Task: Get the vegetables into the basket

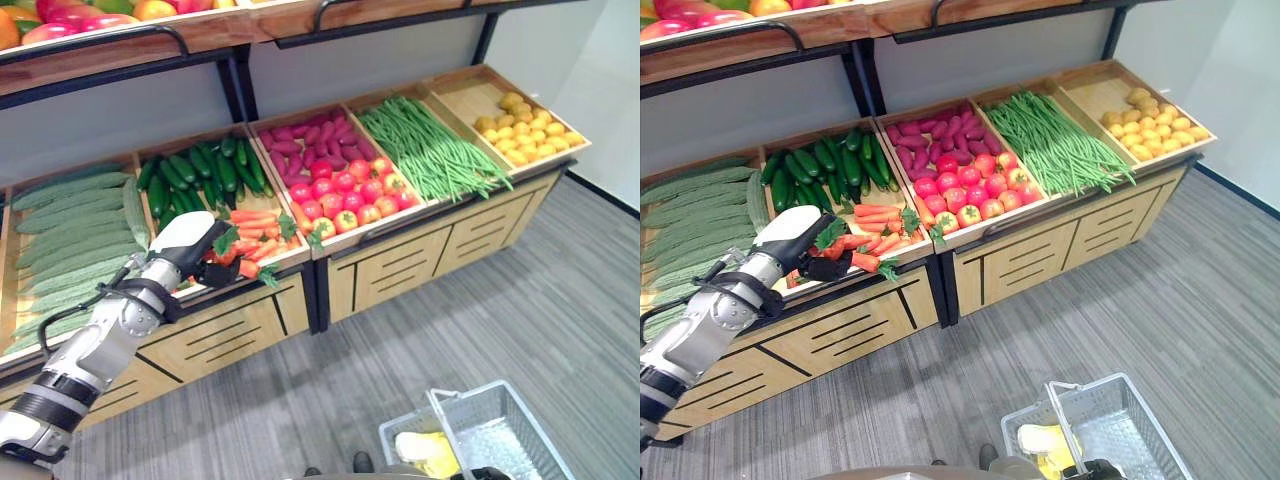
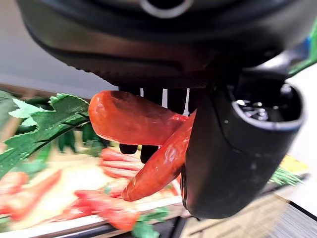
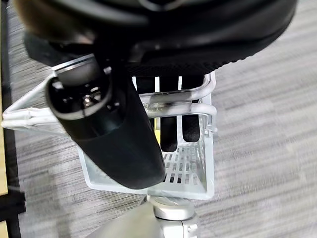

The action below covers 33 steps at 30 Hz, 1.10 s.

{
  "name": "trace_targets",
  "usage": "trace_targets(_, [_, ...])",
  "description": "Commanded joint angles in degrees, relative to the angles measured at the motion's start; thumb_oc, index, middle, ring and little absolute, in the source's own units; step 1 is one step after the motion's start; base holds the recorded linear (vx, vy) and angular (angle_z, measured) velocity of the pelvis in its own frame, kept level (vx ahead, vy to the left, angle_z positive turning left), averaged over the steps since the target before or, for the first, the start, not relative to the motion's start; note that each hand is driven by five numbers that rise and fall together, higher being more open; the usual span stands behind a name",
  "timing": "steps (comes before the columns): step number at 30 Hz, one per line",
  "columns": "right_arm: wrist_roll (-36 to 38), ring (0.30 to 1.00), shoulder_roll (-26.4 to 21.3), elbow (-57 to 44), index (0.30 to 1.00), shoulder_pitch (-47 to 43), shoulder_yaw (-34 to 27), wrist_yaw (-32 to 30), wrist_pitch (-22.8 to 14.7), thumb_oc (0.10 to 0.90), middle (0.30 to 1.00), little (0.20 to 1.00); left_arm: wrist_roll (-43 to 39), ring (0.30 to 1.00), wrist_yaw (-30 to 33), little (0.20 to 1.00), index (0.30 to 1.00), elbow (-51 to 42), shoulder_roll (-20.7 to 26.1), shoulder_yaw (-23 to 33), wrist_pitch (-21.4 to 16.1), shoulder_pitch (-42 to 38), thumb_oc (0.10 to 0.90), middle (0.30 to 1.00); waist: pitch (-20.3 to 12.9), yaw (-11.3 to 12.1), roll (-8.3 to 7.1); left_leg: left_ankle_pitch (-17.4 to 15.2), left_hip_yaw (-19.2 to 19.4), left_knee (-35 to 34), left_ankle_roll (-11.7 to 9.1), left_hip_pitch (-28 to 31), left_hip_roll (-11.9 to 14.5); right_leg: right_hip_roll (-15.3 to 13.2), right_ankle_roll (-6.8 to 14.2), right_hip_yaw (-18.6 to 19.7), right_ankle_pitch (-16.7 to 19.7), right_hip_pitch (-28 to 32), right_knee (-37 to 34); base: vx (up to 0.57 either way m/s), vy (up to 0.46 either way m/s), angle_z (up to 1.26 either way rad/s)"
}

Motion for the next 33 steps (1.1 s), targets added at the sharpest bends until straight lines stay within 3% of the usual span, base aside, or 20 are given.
trace_targets(1, [1.3, 0.3, -1.4, 1.9, 0.3, -0.3, -0.4, -0.5, -0.7, 0.4, 0.3, 0.3, -1.1, 0.3, 3.8, 0.3, 0.3, 0.2, 1.0, 3.7, -1.6, -11.8, 0.4, 0.3, -0.6, -1.1, -1.03, -8.5, 0.8, 0.4, -1.8, 3.4, -0.6, -6.0, 8.1, 1.7, 2.4, -4.9, 1.9, 0.0, 0.132, -0.54])
trace_targets(2, [1.4, 0.3, -1.3, 1.8, 0.3, -0.3, -0.5, -0.6, -0.7, 0.4, 0.3, 0.3, -1.2, 0.3, 3.8, 0.3, 0.3, 0.4, 0.6, 3.3, -1.7, -12.0, 0.4, 0.3, -0.4, -1.1, -0.88, -9.0, 0.7, 0.4, -1.8, 3.7, -0.8, -6.3, 8.5, 1.5, 2.4, -5.1, 2.1, -0.01, 0.14, -0.66])
trace_targets(4, [1.0, 0.3, -1.2, 1.4, 0.3, -0.9, 0.0, -1.1, -0.8, 0.4, 0.3, 0.3, -1.4, 0.3, 4.3, 0.3, 0.3, 0.7, 0.3, 3.9, -1.2, -11.7, 0.4, 0.3, 0.5, -0.1, -0.25, -9.2, 3.4, 0.4, -1.9, 3.8, -0.3, -8.7, 8.6, -7.0, 1.6, -6.5, 3.7, -0.02, 0.081, -0.55])
trace_targets(5, [1.0, 0.3, -1.3, 1.4, 0.3, -0.9, 0.1, -1.1, -0.8, 0.4, 0.3, 0.3, -1.4, 0.3, 4.3, 0.3, 0.3, 0.7, 0.3, 3.9, -1.2, -11.6, 0.4, 0.3, 0.5, -0.2, -0.23, -9.2, 3.4, 0.4, -2.0, 3.8, -0.2, -8.7, 8.6, -7.1, 1.5, -6.5, 3.8, -0.02, 0.013, -0.59])
trace_targets(6, [0.8, 0.3, -1.1, 1.4, 0.3, -1.1, 0.0, -1.2, -0.9, 0.4, 0.3, 0.3, -1.6, 0.3, 4.6, 0.3, 0.3, 0.5, 0.4, 4.9, -1.0, -10.7, 0.4, 0.3, 0.8, 1.0, -0.02, -9.1, 5.5, 0.4, -2.2, 3.9, 0.2, -10.8, 8.3, -13.7, 0.5, -6.6, 4.1, -0.02, -0.005, -1.03])
trace_targets(8, [0.1, 0.3, -1.0, 1.1, 0.3, -1.4, 0.4, -1.0, -0.8, 0.4, 0.3, 0.3, -1.2, 0.3, 4.5, 0.3, 0.3, 0.2, 0.3, 6.5, -0.6, -8.7, 0.4, 0.3, 0.8, 0.7, 0.01, -9.0, 7.2, 0.4, -2.5, 4.0, 0.6, -12.2, 8.2, -17.4, 0.4, -6.6, 5.1, -0.01, -0.005, -1.1])
trace_targets(12, [-1.6, 0.3, -0.5, 0.9, 0.3, -1.8, 1.5, -0.7, -0.6, 0.4, 0.3, 0.3, -1.2, 0.3, 4.9, 0.3, 0.3, -1.1, 0.1, 10.8, -0.1, -3.3, 0.4, 0.3, 0.7, 2.2, -0.56, -8.9, 10.2, 0.4, -2.9, 3.8, 1.3, -13.7, 7.7, -24.0, -2.1, -5.3, 8.0, 0.03, -0.07, -0.55])
trace_targets(16, [-2.2, 0.3, -0.3, 0.6, 0.3, -1.8, 2.3, -0.7, -0.4, 0.4, 0.3, 0.3, -1.1, 0.3, 4.8, 0.3, 0.3, -1.6, -2.3, 13.2, -0.3, 0.5, 0.4, 0.3, -0.1, 2.3, -1.3, -8.9, 11.3, 0.4, -3.7, 4.1, 1.9, -11.8, 7.7, -22.3, -1.4, -3.3, 4.0, 0.09, -0.156, -0.56])
trace_targets(23, [-1.9, 0.3, -1.3, -0.2, 0.3, -2.6, 2.0, -0.7, -0.4, 0.4, 0.3, 0.3, -4.5, 0.3, 5.0, 0.3, 0.3, 0.1, -7.4, 13.7, 0.0, 2.1, 0.4, 0.3, -0.2, 1.5, -1.72, -8.7, 11.0, 1.0, -6.0, 6.4, 4.8, -9.1, 5.2, -21.2, -6.4, -2.5, 6.2, 0.17, -0.235, -0.13])
trace_targets(26, [-1.3, 0.3, -2.2, -0.8, 0.3, -3.5, 2.5, -0.6, -0.6, 0.4, 0.3, 0.3, -5.9, 0.3, 4.7, 0.3, 0.3, 0.5, -8.5, 14.6, 0.1, 2.9, 0.4, 0.3, 0.8, 1.9, -3.15, -9.7, 10.6, 12.8, -8.0, 2.9, 8.6, -7.5, 3.1, -20.3, -8.5, -0.6, 5.4, 0.18, -0.299, 0.03])
trace_targets(28, [-1.4, 0.3, -3.0, -0.9, 0.3, -4.0, 3.5, -0.6, -0.7, 0.4, 0.3, 0.3, -6.9, 0.3, 4.8, 0.3, 0.3, 0.4, -9.1, 15.1, 0.0, 3.6, 0.4, 0.3, 2.4, 3.9, -3.74, -6.6, 3.8, 24.5, -10.2, -2.3, 10.3, -5.8, 1.1, -19.0, -9.3, 0.7, 4.4, 0.15, -0.221, -0.16])
trace_targets(29, [-1.3, 0.3, -3.4, -0.8, 0.3, -4.0, 3.4, -0.5, -0.5, 0.4, 0.3, 0.3, -7.1, 0.3, 5.1, 0.3, 0.3, 0.3, -9.3, 15.2, 0.0, 3.9, 0.4, 0.3, 2.8, 4.1, -4.01, -6.2, 0.2, 24.9, -10.1, -3.6, 9.3, -5.6, 1.0, -18.4, -9.4, 1.2, 3.6, 0.08, -0.014, -0.44])
trace_targets(33, [-2.0, 0.3, -4.0, -0.8, 0.3, -4.2, 3.2, -0.3, -0.1, 0.4, 0.3, 0.3, -6.6, 0.3, 6.2, 0.3, 0.3, -0.2, -9.6, 17.1, 0.1, 6.3, 0.4, 0.3, 3.1, 4.9, -4.81, -8.8, -8.3, 15.6, -7.4, -6.4, 5.5, -6.9, 2.3, -14.6, -7.5, -0.1, 2.1, 0.03, 0.154, -0.51])
